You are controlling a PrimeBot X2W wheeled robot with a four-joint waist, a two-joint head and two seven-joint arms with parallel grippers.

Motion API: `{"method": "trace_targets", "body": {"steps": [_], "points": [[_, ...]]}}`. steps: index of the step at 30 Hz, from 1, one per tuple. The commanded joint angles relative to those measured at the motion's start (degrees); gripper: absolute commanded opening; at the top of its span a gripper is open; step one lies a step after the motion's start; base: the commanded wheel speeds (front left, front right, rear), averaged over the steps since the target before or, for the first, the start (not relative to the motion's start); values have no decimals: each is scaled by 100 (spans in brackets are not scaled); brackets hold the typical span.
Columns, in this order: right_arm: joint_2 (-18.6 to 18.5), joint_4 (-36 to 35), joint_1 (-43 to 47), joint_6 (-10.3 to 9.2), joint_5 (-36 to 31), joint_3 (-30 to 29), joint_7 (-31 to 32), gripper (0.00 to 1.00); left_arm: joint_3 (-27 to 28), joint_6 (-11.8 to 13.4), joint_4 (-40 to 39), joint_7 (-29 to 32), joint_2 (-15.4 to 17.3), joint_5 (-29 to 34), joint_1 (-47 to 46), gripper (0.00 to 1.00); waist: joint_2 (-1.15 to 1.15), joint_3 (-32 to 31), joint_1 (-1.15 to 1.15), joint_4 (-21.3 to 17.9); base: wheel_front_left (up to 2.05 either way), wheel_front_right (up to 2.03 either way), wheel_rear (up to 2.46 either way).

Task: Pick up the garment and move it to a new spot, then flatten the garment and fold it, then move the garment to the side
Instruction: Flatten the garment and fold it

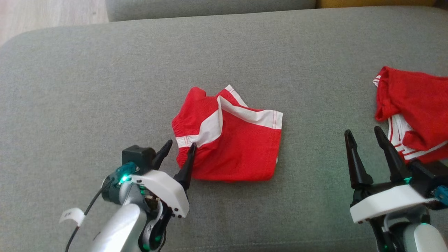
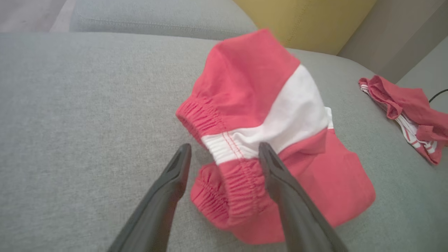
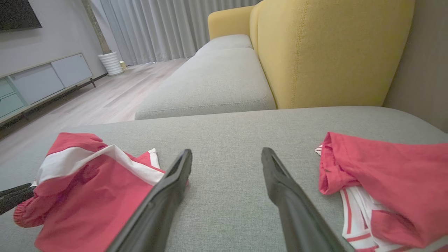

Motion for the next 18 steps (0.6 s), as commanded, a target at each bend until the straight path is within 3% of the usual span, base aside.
{"method": "trace_targets", "body": {"steps": [1,3,4,5,6,13,18], "points": [[-3,-165,-239,39,45,109,-5,100,248,-44,-86,-32,20,-73,-281,100,0,25,0,-25,0,0,0],[-1,-161,-245,39,51,109,-7,100,264,-81,-49,-32,-4,-139,-281,100,0,37,0,-34,0,0,0],[1,-158,-252,39,55,109,-9,100,272,-113,-20,-40,-11,-175,-291,94,0,47,0,-39,0,0,0],[2,-156,-258,39,59,108,-10,100,264,-133,1,-56,-6,-173,-307,52,0,59,0,-42,0,0,0],[3,-155,-264,39,63,106,-9,100,263,-170,7,-80,-18,-202,-314,0,0,71,0,-44,0,0,0],[-6,-17,-356,39,100,65,-32,100,238,-186,2,-270,25,-108,-423,0,0,121,0,21,0,0,0],[-188,532,-812,39,116,225,-24,100,199,-169,-73,-406,15,-10,-545,0,0,224,0,172,0,0,0]]}}
